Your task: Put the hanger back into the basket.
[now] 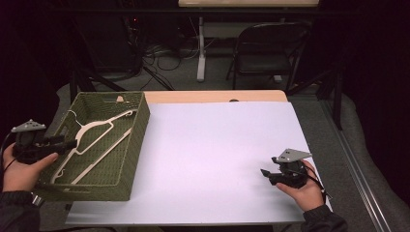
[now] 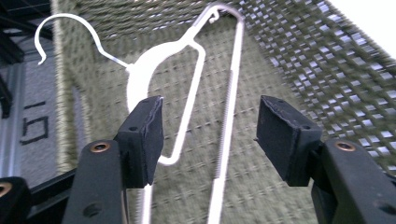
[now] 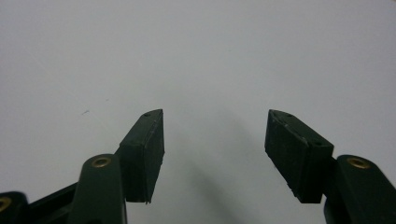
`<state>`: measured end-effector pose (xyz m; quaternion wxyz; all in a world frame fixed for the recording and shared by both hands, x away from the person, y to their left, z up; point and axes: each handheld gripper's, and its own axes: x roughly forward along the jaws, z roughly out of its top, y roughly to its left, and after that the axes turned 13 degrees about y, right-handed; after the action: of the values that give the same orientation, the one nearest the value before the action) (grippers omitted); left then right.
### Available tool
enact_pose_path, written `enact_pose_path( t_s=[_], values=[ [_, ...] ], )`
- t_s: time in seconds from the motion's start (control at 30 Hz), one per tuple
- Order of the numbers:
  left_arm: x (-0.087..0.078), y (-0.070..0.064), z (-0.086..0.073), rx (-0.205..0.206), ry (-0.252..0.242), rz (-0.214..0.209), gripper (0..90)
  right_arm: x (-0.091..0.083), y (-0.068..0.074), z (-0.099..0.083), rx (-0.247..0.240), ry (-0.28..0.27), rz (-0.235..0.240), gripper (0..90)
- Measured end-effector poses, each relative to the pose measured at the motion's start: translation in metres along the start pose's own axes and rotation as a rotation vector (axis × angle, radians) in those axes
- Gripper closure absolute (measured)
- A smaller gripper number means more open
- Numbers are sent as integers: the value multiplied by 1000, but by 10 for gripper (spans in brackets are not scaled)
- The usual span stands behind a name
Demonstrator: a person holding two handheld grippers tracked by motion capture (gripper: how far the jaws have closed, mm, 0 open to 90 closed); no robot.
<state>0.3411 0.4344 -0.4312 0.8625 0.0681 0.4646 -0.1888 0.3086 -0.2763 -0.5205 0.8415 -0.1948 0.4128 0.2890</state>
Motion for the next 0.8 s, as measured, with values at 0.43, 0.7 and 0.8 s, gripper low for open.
enact_pose_path(
  t_s=[0.43,0.7,0.8],
  values=[
    [-16,-72,22,117,-64,-47,362,1,2,0,-9,-1,-12,372],
    [-9,-125,39,203,-79,-116,362,0,1,-1,-5,-6,-13,371],
    [-4,-144,44,224,-98,-142,362,-2,1,-2,-11,9,-14,371]
  ],
)
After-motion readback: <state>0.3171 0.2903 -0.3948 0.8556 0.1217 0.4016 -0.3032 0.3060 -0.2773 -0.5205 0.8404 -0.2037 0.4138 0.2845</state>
